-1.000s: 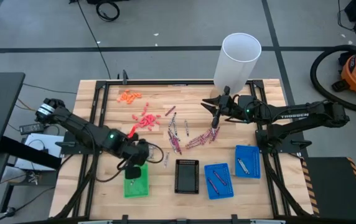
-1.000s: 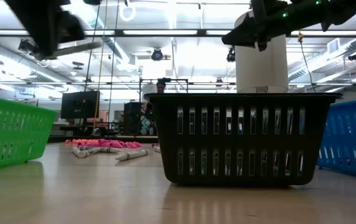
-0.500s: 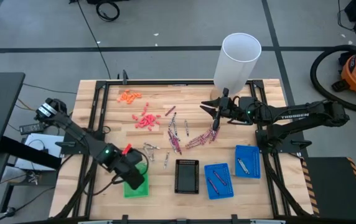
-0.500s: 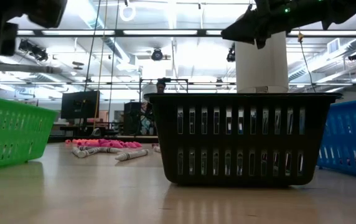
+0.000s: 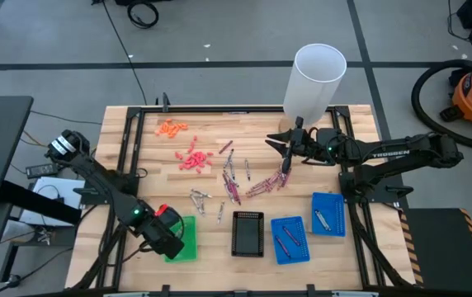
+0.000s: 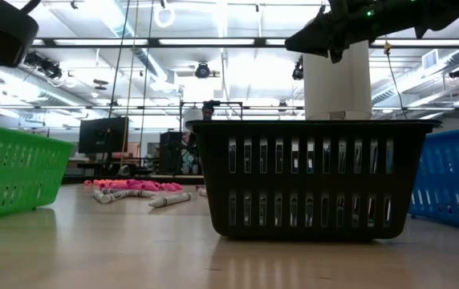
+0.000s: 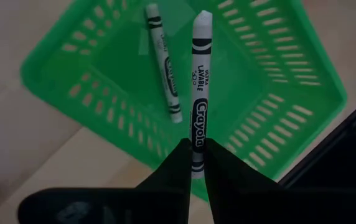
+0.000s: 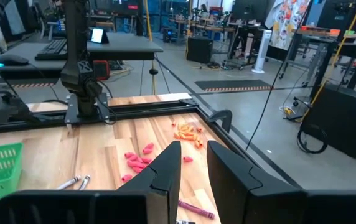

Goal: Sort crayons
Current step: Put the white crayon into the green bin

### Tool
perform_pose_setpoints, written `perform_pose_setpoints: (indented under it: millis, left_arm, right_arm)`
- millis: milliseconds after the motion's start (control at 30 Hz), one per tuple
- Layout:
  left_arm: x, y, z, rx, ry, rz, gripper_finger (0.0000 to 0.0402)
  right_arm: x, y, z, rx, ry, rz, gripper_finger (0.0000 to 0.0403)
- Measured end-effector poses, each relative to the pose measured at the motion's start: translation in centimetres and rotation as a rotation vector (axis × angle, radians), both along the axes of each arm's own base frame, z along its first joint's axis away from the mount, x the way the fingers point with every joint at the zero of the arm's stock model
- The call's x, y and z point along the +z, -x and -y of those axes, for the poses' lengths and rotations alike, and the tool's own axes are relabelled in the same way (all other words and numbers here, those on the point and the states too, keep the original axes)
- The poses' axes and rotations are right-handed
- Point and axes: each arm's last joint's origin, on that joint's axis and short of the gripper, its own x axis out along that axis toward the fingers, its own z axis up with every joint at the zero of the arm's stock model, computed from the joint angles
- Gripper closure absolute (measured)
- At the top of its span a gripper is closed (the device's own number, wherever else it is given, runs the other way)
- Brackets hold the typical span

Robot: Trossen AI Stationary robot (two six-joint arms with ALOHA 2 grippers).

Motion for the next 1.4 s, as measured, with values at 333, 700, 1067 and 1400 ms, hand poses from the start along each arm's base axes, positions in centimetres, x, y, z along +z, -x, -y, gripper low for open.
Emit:
perform_pose_setpoints:
  millis: [333,700,1067,1400]
  left_arm:
    - [-0.2,0.1,0.0,-0.008,0.011,0.001,0.0365]
    - [-0.2,0.0,0.1,-0.024,0.032,-0.005,0.0292]
    - [1.1,-1.3,-0.4,-0.081,0.054,0.028,0.0271]
    - [4.2,-3.3,-1.4,-0.224,-0.079,0.17,0.0271]
  right_arm:
    - [0.0,0.0,0.0,0.0,0.0,0.0,0.0316]
    - [0.0,0.0,0.0,0.0,0.001,0.0,0.0316]
    - [0.0,0.0,0.0,0.0,0.001,0.0,0.0316]
    - [0.0,0.0,0.0,0.005,0.0,0.0,0.0316]
